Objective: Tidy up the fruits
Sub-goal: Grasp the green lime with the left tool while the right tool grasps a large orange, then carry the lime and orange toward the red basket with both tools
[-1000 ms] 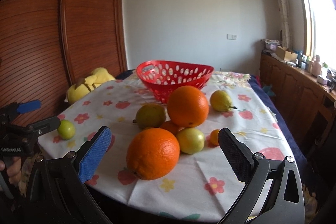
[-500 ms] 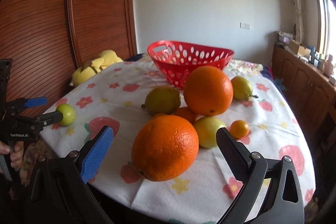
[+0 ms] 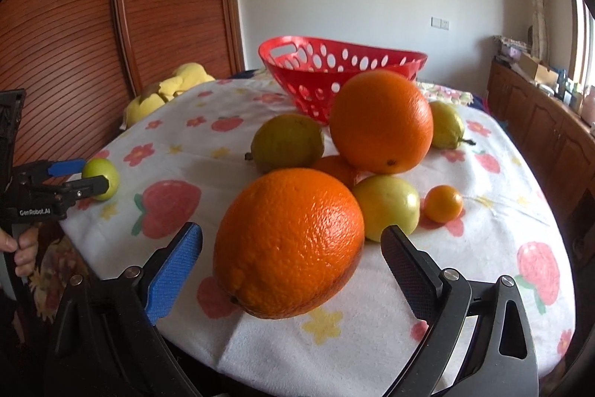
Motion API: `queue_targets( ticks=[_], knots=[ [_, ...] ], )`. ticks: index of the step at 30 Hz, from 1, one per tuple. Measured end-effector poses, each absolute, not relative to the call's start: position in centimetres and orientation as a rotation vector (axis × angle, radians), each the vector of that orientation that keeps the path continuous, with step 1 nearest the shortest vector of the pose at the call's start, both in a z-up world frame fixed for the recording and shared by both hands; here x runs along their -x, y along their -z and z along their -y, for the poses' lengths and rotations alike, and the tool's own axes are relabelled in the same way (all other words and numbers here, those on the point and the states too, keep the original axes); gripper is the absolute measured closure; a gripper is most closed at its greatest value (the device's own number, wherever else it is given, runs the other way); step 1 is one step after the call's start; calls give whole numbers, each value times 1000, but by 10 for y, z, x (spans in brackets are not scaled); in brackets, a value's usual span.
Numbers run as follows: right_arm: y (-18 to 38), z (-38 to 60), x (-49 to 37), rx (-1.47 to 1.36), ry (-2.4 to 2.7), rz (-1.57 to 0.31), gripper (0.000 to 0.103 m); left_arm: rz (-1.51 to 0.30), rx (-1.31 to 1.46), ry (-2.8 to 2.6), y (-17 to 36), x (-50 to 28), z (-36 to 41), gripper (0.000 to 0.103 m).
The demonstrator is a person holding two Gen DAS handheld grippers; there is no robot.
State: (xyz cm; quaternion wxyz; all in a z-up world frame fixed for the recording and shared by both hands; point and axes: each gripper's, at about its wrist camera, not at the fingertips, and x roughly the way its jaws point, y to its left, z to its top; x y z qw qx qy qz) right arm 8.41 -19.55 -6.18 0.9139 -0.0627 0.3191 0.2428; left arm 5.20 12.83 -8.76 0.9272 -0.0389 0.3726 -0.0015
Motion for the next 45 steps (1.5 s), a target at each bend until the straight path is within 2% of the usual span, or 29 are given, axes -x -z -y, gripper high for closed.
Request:
queue_targets(
  ticks=[4, 9, 14, 17, 35, 45],
  knots=[
    [69, 193, -89, 123, -511, -686, 7, -769, 86, -4, 91, -53, -130, 26],
    [72, 194, -95, 109, -522, -713, 9, -772, 82, -17, 93, -56, -132, 27],
    [75, 190, -101, 120, -523, -724, 11, -781, 93, 12, 94, -58, -131, 46],
    [77, 189, -103, 128, -521, -727, 15, -780, 92, 2, 94, -58, -129, 46],
    [74, 197, -99, 93, -581, -715, 17, -712, 74, 69, 66, -65, -100, 47],
    [41, 207, -95, 65, -615, -653, 17, -650, 29, 128, 32, -86, -68, 47]
  ],
)
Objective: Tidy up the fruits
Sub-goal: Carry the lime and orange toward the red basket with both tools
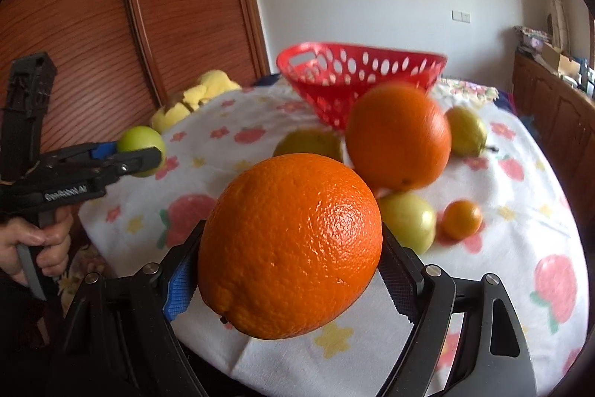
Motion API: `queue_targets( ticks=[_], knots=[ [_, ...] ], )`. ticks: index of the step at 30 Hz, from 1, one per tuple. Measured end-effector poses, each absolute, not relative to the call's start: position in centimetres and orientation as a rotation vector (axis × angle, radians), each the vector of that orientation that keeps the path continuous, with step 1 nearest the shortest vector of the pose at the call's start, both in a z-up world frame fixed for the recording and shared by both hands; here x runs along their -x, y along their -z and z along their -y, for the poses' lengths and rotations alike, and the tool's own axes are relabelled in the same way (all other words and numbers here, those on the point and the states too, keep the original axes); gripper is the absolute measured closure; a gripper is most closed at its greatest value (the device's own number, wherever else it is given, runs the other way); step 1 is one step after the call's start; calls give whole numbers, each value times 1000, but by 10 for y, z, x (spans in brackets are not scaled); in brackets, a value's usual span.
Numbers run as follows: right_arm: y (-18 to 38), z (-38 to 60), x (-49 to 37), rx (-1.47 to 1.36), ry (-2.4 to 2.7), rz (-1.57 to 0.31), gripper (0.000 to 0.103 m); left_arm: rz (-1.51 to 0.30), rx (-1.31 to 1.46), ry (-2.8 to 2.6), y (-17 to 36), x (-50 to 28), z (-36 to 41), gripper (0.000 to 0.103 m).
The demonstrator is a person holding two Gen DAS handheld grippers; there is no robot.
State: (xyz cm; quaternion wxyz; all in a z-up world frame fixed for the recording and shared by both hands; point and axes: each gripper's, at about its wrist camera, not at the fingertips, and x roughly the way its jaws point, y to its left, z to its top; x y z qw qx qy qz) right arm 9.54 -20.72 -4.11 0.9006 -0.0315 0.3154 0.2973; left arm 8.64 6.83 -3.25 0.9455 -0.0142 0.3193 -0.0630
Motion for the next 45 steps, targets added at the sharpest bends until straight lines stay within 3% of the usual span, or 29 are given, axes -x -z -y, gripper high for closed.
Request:
queue_targets(
  ticks=[17, 45],
  knots=[
    [-43, 237, -127, 76, -584, -491, 17, -560, -23, 183, -26, -113, -34, 47],
    [-58, 235, -242, 134, -611, -535, 17, -624, -83, 223, -23, -225, 1, 47]
  ],
)
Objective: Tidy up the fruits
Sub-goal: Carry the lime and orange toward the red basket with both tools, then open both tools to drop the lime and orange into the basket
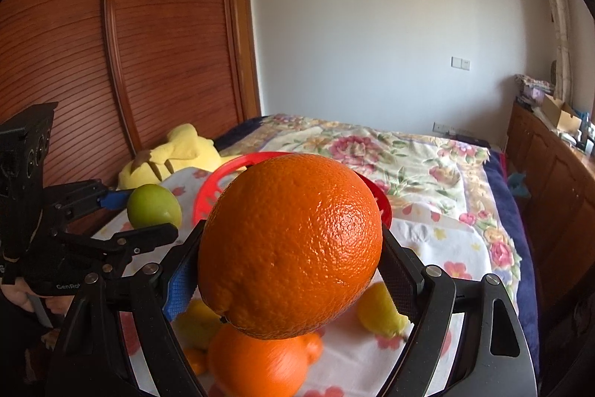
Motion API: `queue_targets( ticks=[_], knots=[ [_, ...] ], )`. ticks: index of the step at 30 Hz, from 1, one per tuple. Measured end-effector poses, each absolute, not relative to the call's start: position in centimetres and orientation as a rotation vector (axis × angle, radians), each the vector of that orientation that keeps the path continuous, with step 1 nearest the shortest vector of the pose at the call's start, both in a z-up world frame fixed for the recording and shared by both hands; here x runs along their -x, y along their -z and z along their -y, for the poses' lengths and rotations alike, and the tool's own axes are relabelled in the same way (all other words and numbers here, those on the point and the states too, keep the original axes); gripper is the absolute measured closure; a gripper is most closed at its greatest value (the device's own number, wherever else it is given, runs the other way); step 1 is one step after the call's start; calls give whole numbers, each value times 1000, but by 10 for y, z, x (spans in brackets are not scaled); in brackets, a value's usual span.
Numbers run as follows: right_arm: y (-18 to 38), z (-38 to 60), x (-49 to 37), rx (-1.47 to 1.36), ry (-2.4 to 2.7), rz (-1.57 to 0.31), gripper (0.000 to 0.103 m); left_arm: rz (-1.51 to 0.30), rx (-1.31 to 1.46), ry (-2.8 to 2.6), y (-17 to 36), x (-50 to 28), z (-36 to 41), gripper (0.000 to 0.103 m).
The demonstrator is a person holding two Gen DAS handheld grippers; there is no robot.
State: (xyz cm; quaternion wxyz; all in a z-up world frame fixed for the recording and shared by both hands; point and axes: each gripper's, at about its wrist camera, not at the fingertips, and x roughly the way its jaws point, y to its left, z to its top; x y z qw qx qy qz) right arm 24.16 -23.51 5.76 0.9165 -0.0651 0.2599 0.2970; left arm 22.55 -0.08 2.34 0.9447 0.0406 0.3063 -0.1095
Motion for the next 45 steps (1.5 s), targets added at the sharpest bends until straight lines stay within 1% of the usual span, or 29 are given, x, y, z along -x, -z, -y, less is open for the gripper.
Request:
queue_targets(
  ticks=[9, 25, 26, 30, 45],
  knots=[
    [-39, 219, -288, 188, -625, -592, 17, -687, -104, 228, -4, -262, 3, 47],
    [-8, 182, -330, 309, -671, -710, 17, -755, -133, 238, 12, -293, 8, 46],
    [-7, 182, -331, 315, -671, -712, 17, -758, -131, 237, 12, -295, 7, 45],
    [-4, 179, -333, 325, -671, -722, 17, -736, -115, 236, 8, -297, 5, 42],
    [16, 165, -344, 402, -656, -801, 17, -700, -48, 204, -3, -278, -24, 40]
  ],
)
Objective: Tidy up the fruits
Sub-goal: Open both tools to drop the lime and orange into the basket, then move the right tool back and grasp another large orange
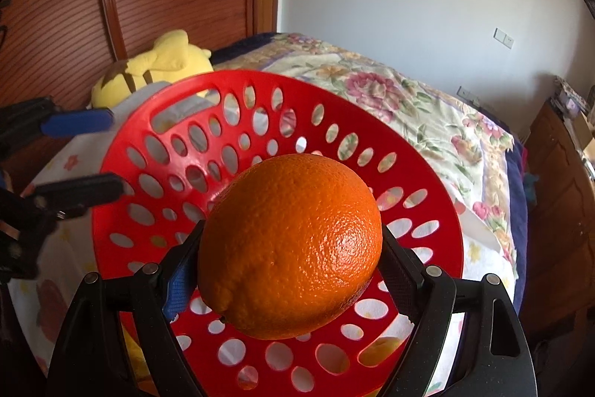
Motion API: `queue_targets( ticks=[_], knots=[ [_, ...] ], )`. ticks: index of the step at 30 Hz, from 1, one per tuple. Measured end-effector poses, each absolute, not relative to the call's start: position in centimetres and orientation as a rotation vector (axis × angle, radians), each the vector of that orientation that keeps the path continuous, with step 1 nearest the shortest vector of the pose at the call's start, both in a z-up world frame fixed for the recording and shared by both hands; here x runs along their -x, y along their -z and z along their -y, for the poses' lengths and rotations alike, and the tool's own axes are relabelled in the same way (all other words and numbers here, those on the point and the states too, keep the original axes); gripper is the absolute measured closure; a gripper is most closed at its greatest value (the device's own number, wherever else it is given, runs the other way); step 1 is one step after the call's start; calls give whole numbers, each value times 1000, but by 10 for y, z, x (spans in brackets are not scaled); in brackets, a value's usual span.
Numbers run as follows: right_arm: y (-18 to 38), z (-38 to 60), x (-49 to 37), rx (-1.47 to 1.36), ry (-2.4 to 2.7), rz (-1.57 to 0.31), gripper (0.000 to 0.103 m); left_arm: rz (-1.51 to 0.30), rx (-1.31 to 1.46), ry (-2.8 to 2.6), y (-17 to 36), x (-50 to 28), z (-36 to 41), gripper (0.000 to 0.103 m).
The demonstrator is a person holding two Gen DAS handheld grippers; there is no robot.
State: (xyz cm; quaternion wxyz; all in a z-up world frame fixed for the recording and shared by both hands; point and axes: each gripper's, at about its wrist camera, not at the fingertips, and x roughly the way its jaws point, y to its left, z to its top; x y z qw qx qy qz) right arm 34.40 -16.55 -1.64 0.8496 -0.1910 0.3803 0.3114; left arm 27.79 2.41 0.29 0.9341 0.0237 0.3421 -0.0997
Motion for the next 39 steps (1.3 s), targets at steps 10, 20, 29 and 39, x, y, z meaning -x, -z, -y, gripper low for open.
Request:
queue_targets(
  ticks=[10, 20, 29, 39],
  knots=[
    [24, 159, -342, 426, -672, -846, 16, -697, -36, 212, 4, -262, -31, 40],
    [15, 159, -340, 403, -646, -807, 16, -706, -21, 219, 7, -248, -31, 40],
    [-10, 168, -325, 359, -623, -740, 16, -693, -26, 237, 4, -229, -23, 39],
    [-24, 193, -274, 273, -590, -671, 16, -674, -31, 243, 0, -201, -11, 37]
  ],
)
